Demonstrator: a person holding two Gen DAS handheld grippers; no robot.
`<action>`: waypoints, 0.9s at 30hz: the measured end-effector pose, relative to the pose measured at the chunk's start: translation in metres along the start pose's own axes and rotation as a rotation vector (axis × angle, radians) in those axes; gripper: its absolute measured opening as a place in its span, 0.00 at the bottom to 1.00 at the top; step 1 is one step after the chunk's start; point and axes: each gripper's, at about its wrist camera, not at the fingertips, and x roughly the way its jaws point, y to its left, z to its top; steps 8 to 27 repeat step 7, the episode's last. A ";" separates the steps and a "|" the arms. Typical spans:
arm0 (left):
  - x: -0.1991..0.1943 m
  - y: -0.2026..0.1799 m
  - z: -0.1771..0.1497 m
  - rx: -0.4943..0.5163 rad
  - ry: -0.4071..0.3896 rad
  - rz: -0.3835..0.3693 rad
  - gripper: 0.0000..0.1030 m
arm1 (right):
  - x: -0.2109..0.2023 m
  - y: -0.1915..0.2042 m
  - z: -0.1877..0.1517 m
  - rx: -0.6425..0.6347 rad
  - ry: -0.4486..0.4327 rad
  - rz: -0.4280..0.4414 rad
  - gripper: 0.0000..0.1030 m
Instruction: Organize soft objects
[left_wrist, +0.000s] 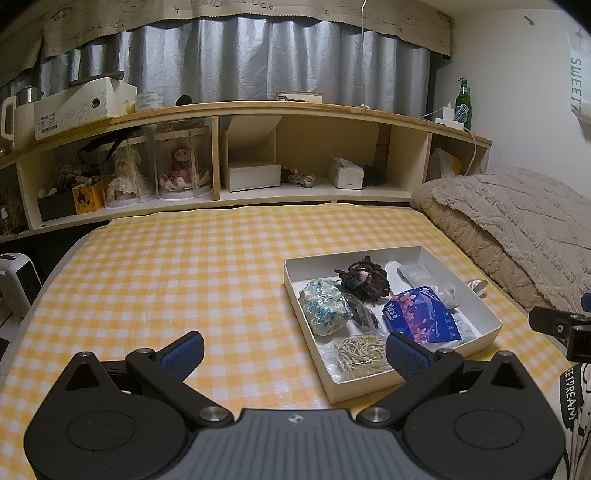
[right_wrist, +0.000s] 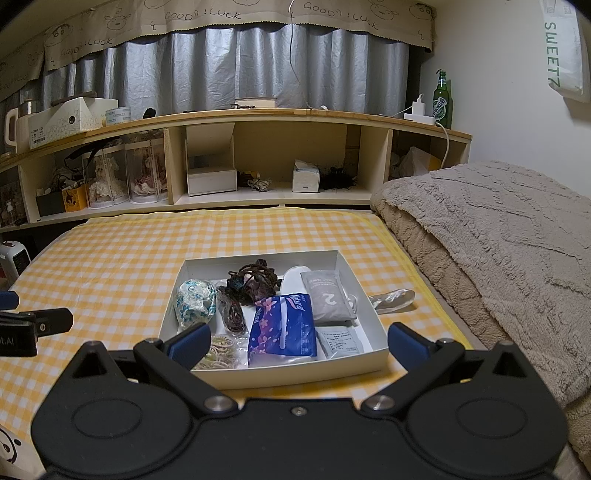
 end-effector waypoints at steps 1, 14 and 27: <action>0.000 0.000 0.000 0.000 0.000 0.001 1.00 | 0.000 0.000 0.000 0.000 0.000 0.000 1.00; 0.000 -0.002 0.001 -0.009 0.003 0.010 1.00 | 0.000 0.000 0.000 0.000 0.000 0.000 1.00; 0.000 -0.002 0.001 -0.009 0.003 0.010 1.00 | 0.000 0.000 0.000 0.000 0.000 0.000 1.00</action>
